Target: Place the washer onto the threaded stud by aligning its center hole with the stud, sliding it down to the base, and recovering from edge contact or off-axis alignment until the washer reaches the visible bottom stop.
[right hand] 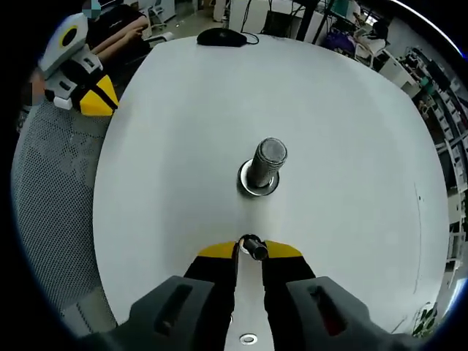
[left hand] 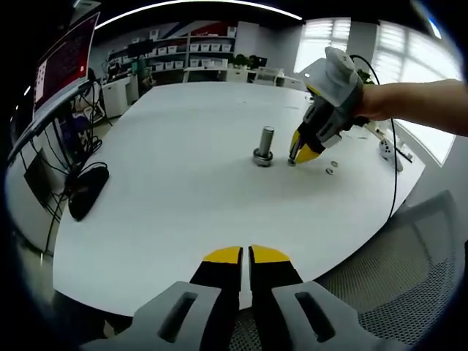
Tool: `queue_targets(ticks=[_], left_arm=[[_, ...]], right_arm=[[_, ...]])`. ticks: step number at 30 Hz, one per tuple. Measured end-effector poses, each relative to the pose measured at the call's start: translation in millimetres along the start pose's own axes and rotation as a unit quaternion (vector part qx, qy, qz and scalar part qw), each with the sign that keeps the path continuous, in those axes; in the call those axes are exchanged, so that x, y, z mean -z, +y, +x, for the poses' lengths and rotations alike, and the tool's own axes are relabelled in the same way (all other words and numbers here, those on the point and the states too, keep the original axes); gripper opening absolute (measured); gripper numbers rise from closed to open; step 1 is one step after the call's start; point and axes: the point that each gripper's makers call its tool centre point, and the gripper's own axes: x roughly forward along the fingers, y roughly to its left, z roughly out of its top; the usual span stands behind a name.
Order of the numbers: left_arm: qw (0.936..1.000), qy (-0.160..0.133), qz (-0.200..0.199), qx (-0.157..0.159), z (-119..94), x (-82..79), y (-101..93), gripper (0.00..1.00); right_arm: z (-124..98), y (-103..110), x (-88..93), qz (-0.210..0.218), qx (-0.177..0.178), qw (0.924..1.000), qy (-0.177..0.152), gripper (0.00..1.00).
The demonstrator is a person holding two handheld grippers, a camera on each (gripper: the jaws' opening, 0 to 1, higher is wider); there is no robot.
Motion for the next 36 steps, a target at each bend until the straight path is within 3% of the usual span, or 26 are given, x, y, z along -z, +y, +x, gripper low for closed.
queue_targets(ticks=[17,36], left_arm=[[1.0000,-0.002,0.000,-0.004,-0.4,-0.6,1.5,0.01],[1.0000,-0.005,0.000,-0.004,-0.8,-0.9,1.2,0.01]], right_arm=[[-12.3,5.9,14.6,0.049,0.007,0.9985,-0.023,0.21],[-28.8,20.5,58.6,0.100,0.010,0.9947,-0.023,0.22]])
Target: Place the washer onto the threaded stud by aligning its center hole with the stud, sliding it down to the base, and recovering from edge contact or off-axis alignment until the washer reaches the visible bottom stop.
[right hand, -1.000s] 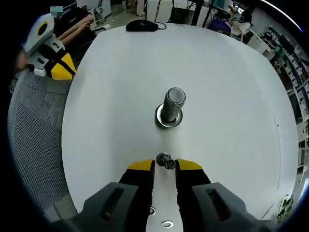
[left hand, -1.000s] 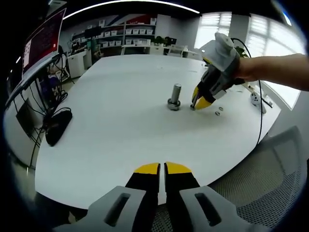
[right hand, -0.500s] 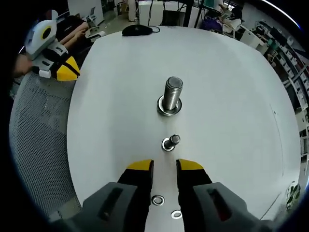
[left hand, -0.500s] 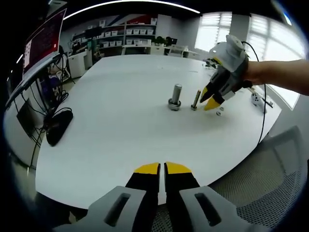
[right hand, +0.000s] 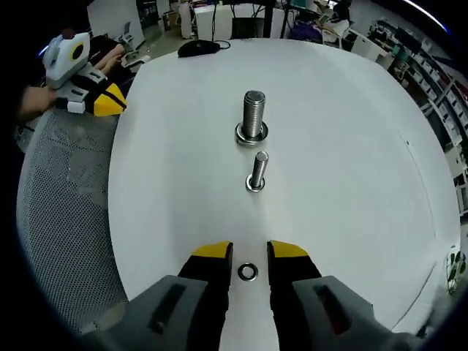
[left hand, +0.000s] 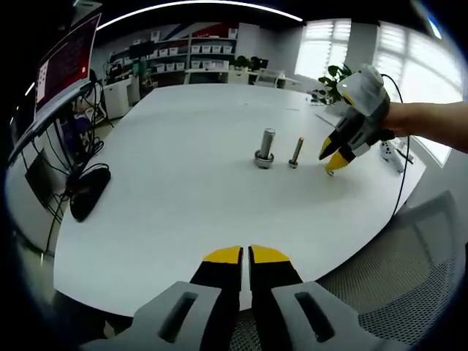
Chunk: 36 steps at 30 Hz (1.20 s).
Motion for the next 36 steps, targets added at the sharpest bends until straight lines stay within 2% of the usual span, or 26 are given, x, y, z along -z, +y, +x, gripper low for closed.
queue_targets(ticks=[4,10,21,29,36], left_arm=[[1.0000,-0.001,0.000,0.000,-0.2,-0.2,-0.1,0.01],[1.0000,-0.001,-0.001,0.000,-0.4,-0.3,-0.1,0.01],[1.0000,0.000,-0.003,0.001,-0.2,-0.3,-0.7,0.01],[1.0000,-0.002,-0.001,-0.001,-0.2,-0.6,0.0,0.00],[1.0000,-0.002,-0.001,-0.002,-0.4,-0.8,0.0,0.00]], right_arm=[[-1.3,3.5,8.9,-0.006,-0.005,0.9999,0.007,0.23],[-1.8,4.4,16.0,0.012,-0.009,0.9999,0.004,0.24],[3.1,7.0,31.9,0.003,-0.022,0.9992,0.034,0.24],[4.0,3.7,28.8,0.004,-0.023,0.9993,0.028,0.21],[6.5,4.6,27.1,-0.016,-0.018,0.9977,0.063,0.18]])
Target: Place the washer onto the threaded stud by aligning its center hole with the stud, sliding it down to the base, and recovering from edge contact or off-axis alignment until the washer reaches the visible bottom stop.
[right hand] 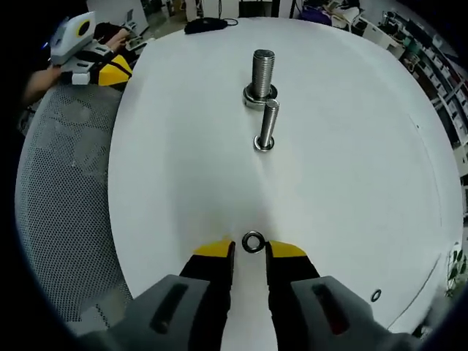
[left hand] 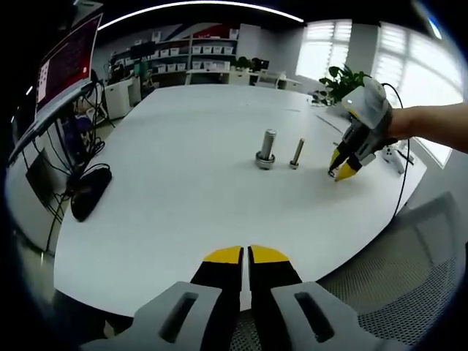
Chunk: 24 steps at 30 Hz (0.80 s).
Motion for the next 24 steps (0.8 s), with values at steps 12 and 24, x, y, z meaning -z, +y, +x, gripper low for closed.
queue_targets(ticks=[12,24], left_arm=[[1.0000,-0.003,-0.001,0.000,-0.1,-0.9,0.3,0.00],[1.0000,-0.005,-0.002,0.002,-0.1,-1.3,0.1,0.00]], right_arm=[[0.1,1.3,-0.8,-0.015,-0.002,0.9998,0.013,0.15],[1.7,2.8,-2.9,-0.033,0.002,0.9985,0.044,0.16]])
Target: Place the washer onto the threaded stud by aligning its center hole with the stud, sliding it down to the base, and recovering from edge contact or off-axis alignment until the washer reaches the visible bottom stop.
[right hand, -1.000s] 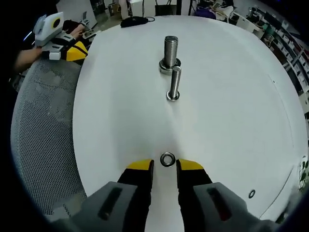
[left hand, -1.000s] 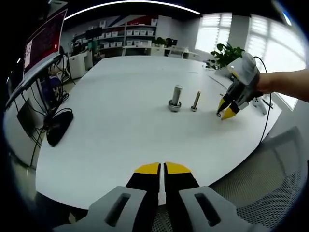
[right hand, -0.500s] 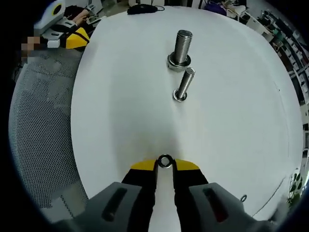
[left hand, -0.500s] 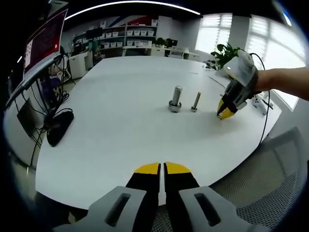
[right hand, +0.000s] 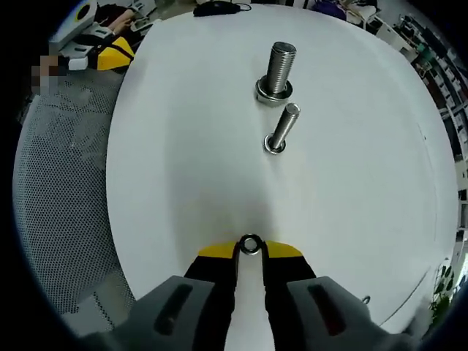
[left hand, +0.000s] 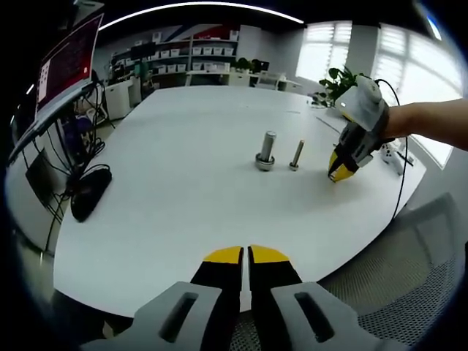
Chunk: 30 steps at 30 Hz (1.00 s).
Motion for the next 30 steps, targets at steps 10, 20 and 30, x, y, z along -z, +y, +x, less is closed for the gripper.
queue_targets(ticks=[10,20,30], left_arm=[[1.0000,0.000,0.000,0.001,0.0,-0.4,-0.3,0.00],[1.0000,0.002,0.001,0.002,-0.1,0.4,-1.1,0.00],[1.0000,0.004,0.001,0.001,-0.4,1.0,-0.4,0.00]], right_arm=[[0.1,0.5,0.3,-0.024,0.004,0.9996,0.016,0.16],[0.8,-0.2,-0.1,-0.031,-0.005,0.9991,0.027,0.16],[-1.2,-0.5,1.3,-0.022,-0.001,0.9994,0.025,0.15]])
